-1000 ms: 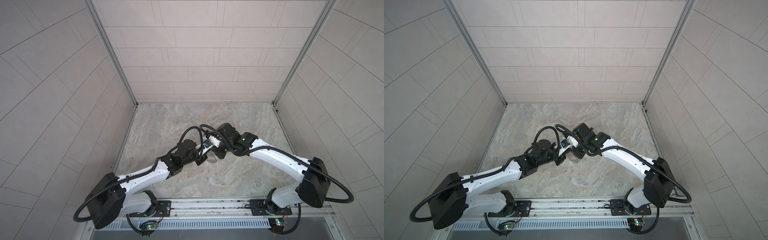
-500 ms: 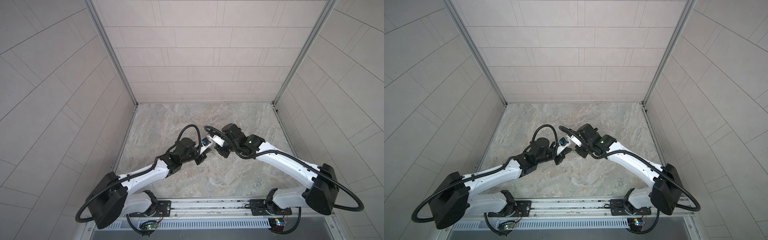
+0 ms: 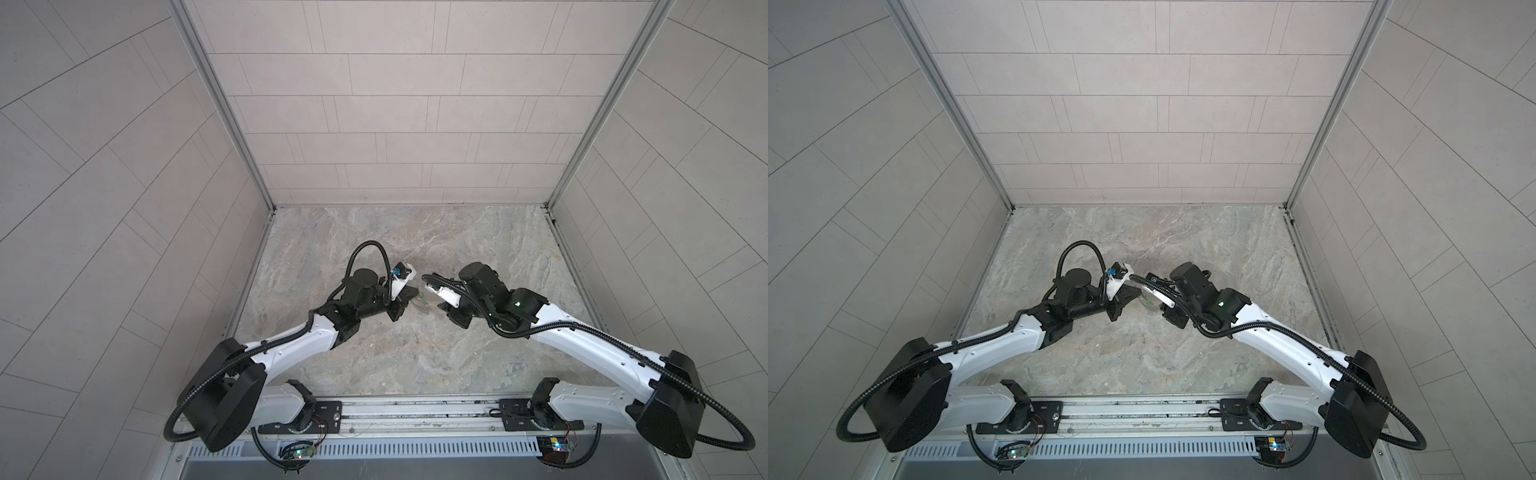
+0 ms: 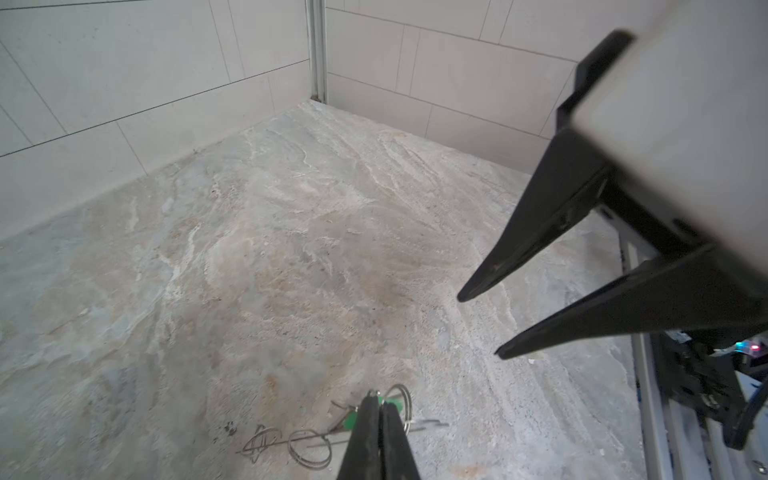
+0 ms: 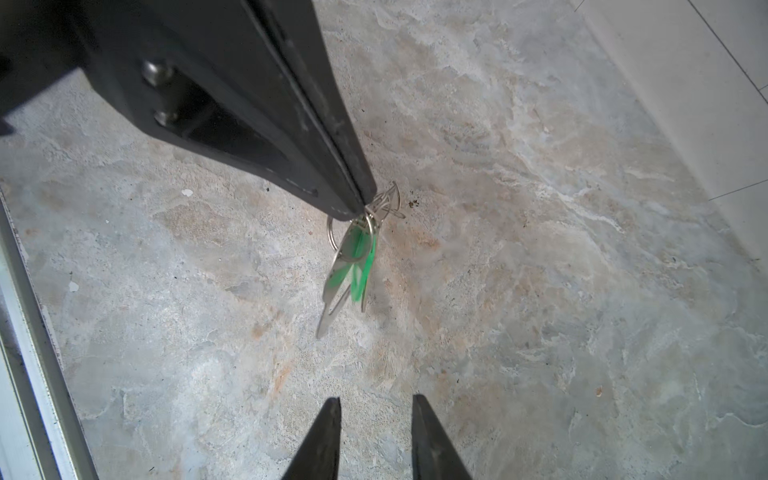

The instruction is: Remove the keys from the keyring

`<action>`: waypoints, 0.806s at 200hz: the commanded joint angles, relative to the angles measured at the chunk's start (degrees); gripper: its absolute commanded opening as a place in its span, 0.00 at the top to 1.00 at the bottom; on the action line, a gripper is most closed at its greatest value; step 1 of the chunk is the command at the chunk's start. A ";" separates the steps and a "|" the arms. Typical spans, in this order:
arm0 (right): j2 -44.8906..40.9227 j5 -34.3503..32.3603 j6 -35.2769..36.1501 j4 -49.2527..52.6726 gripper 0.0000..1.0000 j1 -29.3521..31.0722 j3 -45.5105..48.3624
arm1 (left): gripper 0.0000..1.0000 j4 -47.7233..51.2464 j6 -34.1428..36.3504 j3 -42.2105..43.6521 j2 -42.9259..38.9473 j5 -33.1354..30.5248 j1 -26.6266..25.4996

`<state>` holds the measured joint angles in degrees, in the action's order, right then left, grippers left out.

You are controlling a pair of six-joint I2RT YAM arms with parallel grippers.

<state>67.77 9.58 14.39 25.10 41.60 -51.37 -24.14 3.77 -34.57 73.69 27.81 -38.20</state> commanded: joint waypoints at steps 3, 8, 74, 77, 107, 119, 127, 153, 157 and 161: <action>-0.11 -0.68 0.02 -3.77 0.68 -0.12 0.26 | 1.00 -5.89 -1.49 0.56 0.55 6.56 0.44; 0.03 -0.49 -0.04 -4.12 0.68 -0.14 0.33 | 1.00 -6.34 -1.41 0.55 0.71 7.48 0.40; -2.42 5.52 -0.96 -9.13 0.67 -0.29 5.07 | 1.00 -12.11 -0.99 0.43 2.17 15.78 0.56; -2.77 5.66 -1.17 -9.67 0.67 -0.29 5.50 | 1.00 -12.35 -1.04 0.33 2.24 16.01 0.50; -6.21 6.05 -2.22 -14.04 0.66 -1.26 9.26 | 1.00 -14.23 -1.70 0.08 3.01 17.74 0.52; -7.63 8.40 -1.55 -15.35 0.67 -1.93 10.09 | 1.00 -14.68 -1.86 -0.09 3.14 18.28 0.50; -8.53 9.52 -0.72 -15.73 0.67 -2.02 10.50 | 1.00 -15.02 -1.97 -0.19 3.25 18.76 0.57; -11.53 12.99 3.86 -14.30 0.70 -3.06 11.23 | 1.00 -15.23 -2.25 -0.59 3.48 20.32 0.56; -11.91 13.43 4.26 -14.19 0.70 -3.48 11.41 | 1.00 -15.32 -2.27 -0.62 3.43 20.54 0.49; -12.11 13.52 4.32 -14.14 0.71 -3.97 11.47 | 1.00 -15.35 -2.40 -0.72 3.56 20.69 0.55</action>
<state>58.26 19.03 15.29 12.19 38.98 -40.58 -35.81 2.09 -34.33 76.90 45.43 -37.98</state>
